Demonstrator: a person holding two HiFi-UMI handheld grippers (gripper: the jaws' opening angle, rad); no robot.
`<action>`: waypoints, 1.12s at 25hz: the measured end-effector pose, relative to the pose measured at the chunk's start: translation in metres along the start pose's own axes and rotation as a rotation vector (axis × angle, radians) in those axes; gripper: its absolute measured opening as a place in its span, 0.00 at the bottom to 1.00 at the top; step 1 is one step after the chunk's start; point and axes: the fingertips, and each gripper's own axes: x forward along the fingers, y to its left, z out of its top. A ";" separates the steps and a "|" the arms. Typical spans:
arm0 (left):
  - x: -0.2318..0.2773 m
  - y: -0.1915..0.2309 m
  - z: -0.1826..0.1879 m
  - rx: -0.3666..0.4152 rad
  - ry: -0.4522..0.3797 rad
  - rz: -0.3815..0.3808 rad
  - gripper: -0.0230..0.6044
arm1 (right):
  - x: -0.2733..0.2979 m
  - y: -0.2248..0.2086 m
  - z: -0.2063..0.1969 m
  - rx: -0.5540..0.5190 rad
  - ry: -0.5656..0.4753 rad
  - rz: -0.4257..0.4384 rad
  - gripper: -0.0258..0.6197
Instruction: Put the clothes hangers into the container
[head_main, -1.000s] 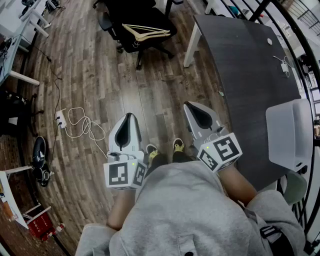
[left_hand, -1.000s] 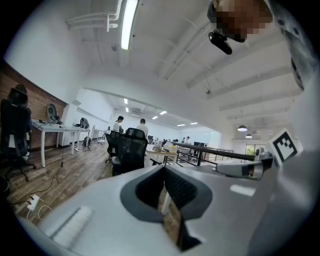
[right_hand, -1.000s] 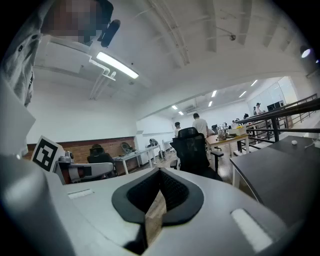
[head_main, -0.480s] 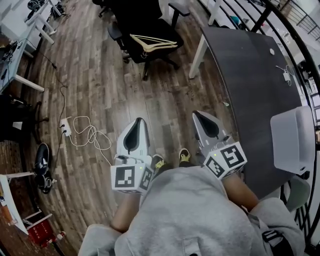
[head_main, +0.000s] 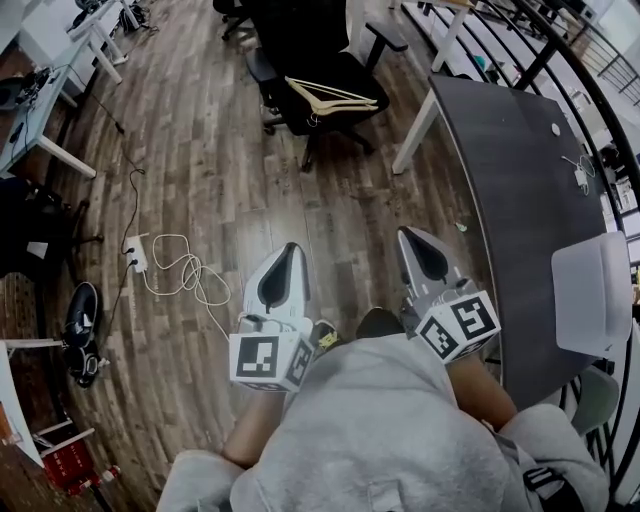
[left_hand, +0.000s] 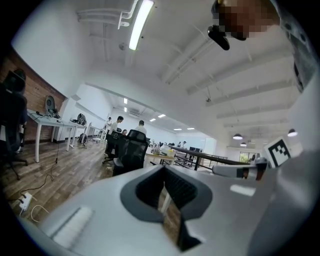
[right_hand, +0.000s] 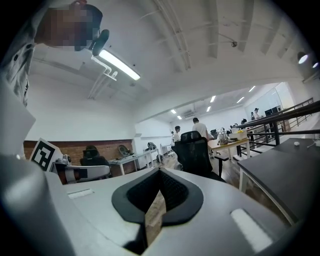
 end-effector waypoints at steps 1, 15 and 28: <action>-0.003 0.005 0.000 -0.005 0.001 -0.001 0.05 | 0.002 0.005 -0.001 -0.005 0.001 0.004 0.04; 0.014 0.029 -0.007 0.003 0.004 -0.018 0.05 | 0.032 0.009 -0.009 -0.040 -0.011 0.024 0.04; 0.150 0.067 -0.001 0.030 0.033 0.019 0.05 | 0.144 -0.070 -0.003 -0.038 0.022 0.051 0.04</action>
